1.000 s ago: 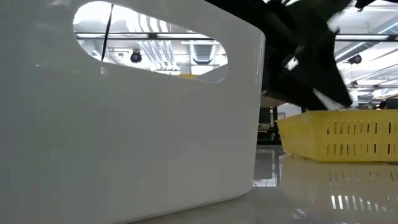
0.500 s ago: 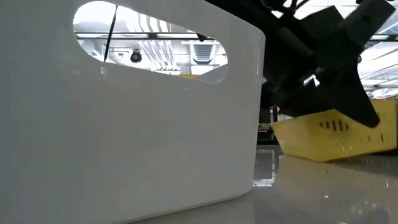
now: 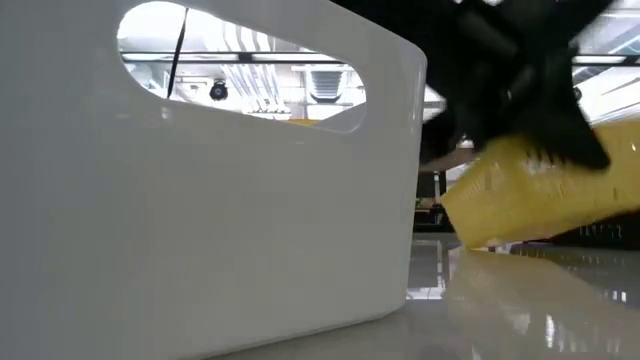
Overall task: Stack baskets on shelf by color
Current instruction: Stack the top yellow bin on top of the yellow bin on the shelf
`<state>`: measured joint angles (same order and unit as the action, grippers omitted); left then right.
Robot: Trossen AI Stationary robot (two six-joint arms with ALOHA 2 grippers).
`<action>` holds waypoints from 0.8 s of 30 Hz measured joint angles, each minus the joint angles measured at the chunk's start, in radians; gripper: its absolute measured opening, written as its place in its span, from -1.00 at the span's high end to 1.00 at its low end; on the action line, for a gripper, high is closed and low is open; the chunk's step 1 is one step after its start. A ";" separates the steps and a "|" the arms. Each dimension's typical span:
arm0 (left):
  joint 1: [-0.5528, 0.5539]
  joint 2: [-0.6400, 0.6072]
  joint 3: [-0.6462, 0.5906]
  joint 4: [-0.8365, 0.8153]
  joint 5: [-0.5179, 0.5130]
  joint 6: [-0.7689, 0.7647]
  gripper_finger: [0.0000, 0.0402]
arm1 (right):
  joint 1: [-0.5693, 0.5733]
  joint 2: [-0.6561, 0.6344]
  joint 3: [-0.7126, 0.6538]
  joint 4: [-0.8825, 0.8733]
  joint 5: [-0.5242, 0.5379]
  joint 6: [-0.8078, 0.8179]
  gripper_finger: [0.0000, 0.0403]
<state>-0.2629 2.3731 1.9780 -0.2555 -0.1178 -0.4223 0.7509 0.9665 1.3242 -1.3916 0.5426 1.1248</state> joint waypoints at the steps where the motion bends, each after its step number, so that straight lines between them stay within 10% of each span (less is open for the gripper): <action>1: 0.000 -0.011 0.019 -0.040 0.006 -0.033 0.98 | 0.000 0.000 0.007 0.005 0.000 0.000 0.71; 12: 0.007 -0.347 0.146 -0.670 -0.024 0.074 1.00 | 0.000 0.011 0.044 0.021 0.018 -0.034 0.71; 24: 0.219 -0.698 0.144 -0.967 -0.264 0.397 1.00 | -0.003 0.128 0.040 0.021 0.326 -0.062 0.71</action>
<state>-0.0440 1.6754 2.1216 -1.2222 -0.3818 -0.0255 0.7477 1.0946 1.3640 -1.3701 0.8683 1.0625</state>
